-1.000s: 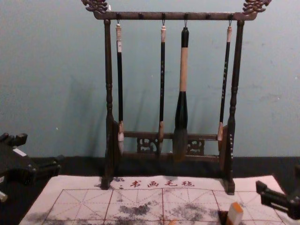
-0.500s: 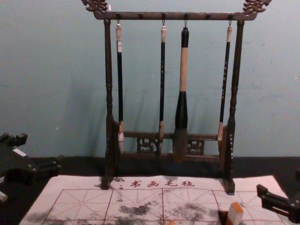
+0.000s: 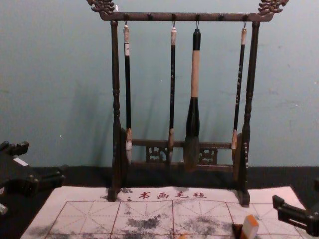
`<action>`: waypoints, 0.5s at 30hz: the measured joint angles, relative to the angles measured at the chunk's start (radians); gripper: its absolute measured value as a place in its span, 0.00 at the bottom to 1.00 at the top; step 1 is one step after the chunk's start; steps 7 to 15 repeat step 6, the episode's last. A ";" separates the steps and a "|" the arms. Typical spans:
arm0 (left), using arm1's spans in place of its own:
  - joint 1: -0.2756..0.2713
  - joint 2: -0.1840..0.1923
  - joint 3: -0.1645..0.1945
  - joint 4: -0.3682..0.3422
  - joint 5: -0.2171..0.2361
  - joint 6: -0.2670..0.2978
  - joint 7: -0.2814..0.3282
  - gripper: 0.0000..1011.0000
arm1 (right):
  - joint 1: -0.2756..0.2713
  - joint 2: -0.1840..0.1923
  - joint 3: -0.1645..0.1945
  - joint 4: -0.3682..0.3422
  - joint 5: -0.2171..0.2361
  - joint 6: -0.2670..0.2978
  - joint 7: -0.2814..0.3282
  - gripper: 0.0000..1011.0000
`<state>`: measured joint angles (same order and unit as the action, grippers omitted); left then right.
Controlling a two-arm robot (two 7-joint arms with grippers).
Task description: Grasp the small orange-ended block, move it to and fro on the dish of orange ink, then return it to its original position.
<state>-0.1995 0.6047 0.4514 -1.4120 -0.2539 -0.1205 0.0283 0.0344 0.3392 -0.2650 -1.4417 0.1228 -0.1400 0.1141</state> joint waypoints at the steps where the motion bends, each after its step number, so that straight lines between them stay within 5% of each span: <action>1: 0.000 0.000 0.000 0.000 0.000 0.000 0.000 0.99 | 0.000 0.000 0.000 0.000 0.000 0.000 0.000 0.99; 15: 0.000 0.000 0.000 0.000 0.000 0.000 0.000 0.99 | 0.000 0.001 0.000 -0.001 0.000 0.000 0.001 0.99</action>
